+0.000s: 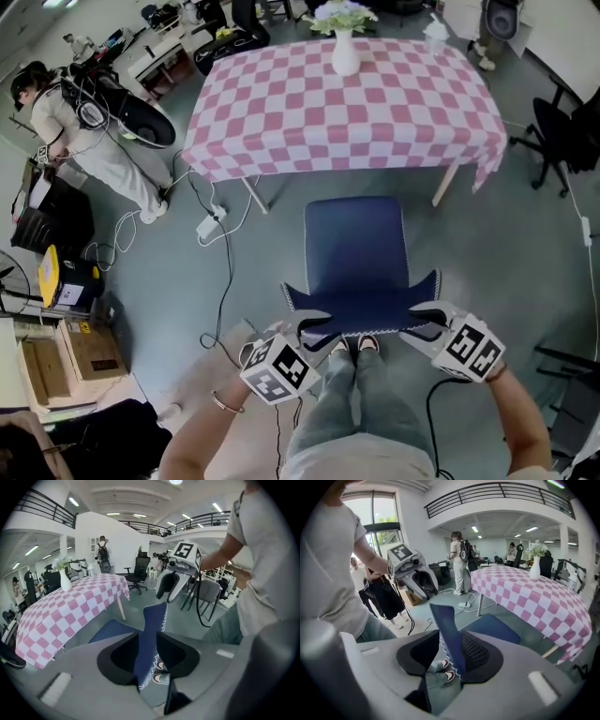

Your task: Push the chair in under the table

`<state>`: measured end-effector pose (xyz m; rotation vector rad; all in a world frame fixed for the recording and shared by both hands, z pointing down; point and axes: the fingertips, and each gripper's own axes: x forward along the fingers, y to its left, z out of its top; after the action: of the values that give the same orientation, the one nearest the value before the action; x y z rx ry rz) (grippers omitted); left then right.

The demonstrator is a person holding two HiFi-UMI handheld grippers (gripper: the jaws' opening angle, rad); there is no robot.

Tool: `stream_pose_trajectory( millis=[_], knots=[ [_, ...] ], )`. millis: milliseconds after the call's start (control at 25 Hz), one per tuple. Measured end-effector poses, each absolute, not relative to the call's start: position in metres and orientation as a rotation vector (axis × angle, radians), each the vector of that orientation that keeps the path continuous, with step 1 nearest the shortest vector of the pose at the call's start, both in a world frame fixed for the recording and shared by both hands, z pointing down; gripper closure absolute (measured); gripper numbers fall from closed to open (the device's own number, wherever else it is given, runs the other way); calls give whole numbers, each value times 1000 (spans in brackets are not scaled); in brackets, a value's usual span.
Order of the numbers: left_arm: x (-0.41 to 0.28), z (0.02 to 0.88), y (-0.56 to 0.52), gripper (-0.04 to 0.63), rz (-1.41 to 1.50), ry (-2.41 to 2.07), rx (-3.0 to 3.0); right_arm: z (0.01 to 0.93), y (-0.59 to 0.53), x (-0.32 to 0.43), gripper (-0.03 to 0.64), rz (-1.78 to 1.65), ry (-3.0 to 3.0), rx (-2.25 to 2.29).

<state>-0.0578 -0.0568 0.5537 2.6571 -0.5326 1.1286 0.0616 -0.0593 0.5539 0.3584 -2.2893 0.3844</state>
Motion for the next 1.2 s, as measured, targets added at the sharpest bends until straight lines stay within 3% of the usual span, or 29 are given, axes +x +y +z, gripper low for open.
stream_pose_trajectory(
  millis=[440,1200],
  knots=[
    [-63,603,-38,465,1567,-371,2708,604,-43,82,477,145,-2029,139],
    [-69,630,-48,499,1608,-426,2621,629,-60,87,495,130,-1949,229]
  ],
)
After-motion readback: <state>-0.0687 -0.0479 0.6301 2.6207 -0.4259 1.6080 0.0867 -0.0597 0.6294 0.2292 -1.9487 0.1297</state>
